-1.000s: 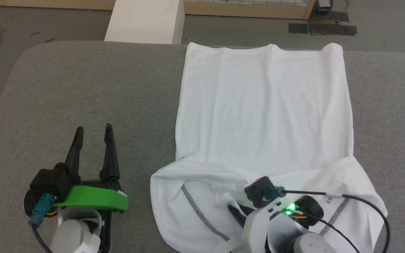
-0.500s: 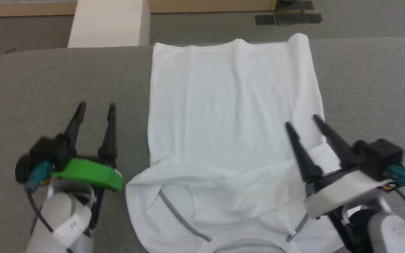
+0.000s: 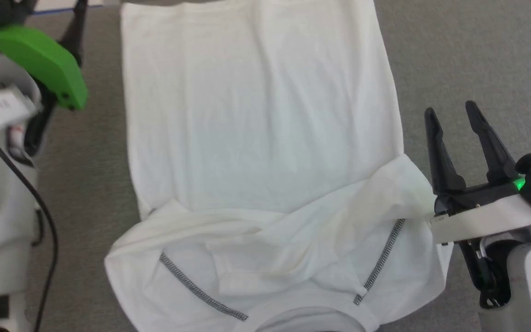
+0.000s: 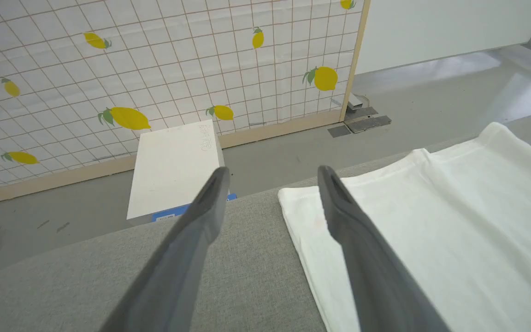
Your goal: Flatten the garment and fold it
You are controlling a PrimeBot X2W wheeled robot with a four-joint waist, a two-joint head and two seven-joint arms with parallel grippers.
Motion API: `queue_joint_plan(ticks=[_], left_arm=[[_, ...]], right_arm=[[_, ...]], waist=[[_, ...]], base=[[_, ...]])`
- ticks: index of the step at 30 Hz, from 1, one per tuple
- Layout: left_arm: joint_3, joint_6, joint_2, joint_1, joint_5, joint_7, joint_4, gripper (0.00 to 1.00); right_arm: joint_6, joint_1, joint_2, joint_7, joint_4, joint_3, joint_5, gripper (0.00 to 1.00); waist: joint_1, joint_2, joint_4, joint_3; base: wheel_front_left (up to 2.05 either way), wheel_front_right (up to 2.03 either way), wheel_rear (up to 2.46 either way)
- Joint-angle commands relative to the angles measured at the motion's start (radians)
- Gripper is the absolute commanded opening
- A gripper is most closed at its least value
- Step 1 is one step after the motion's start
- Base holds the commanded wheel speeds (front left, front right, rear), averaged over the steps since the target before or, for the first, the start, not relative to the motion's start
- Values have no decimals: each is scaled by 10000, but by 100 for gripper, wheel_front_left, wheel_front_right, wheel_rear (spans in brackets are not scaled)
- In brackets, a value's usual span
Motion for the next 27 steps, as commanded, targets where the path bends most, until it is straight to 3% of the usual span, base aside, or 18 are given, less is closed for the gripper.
queue_joint_plan(ticks=[1, 5, 11, 22, 25, 26, 27], left_arm=[[-34, -66, 232, -463, -163, 540, 196, 100], [82, 33, 676, -1348, -443, 2281, 593, 100], [320, 698, 1098, -2155, -547, 4251, 628, 100], [480, 2761, 1649, -2674, 257, 7108, 83, 100], [337, 3153, 1858, -2567, 636, 7821, -137, 100], [301, 3256, 1929, -2535, 749, 7987, -239, 41], [258, 3267, 1977, -2502, 790, 8126, -298, 0]], right_arm=[[-15, -231, 33, -134, 104, 59, 153, 100], [-15, -432, 107, -392, 238, 245, 328, 100], [-15, -491, 238, -657, 366, 523, 591, 100], [-15, -629, 350, -951, 507, 917, 893, 100], [-15, -662, 363, -966, 552, 968, 910, 100], [-15, -684, 366, -943, 563, 1007, 928, 100], [-15, -718, 362, -917, 569, 1037, 935, 100]], waist=[[-1, 0, -1328, 1398], [-1, 0, -1814, 1888], [-1, 0, -2297, 2350], [-1, 0, -2859, 2927], [-1, 0, -2883, 2963], [-1, 0, -2881, 2974], [-1, 0, -2875, 2977]], base=[[0, 0, 0], [0, 0, 0], [0, 0, 0], [0, 0, 0], [0, 0, 0], [0, 0, 0], [0, 0, 0]])
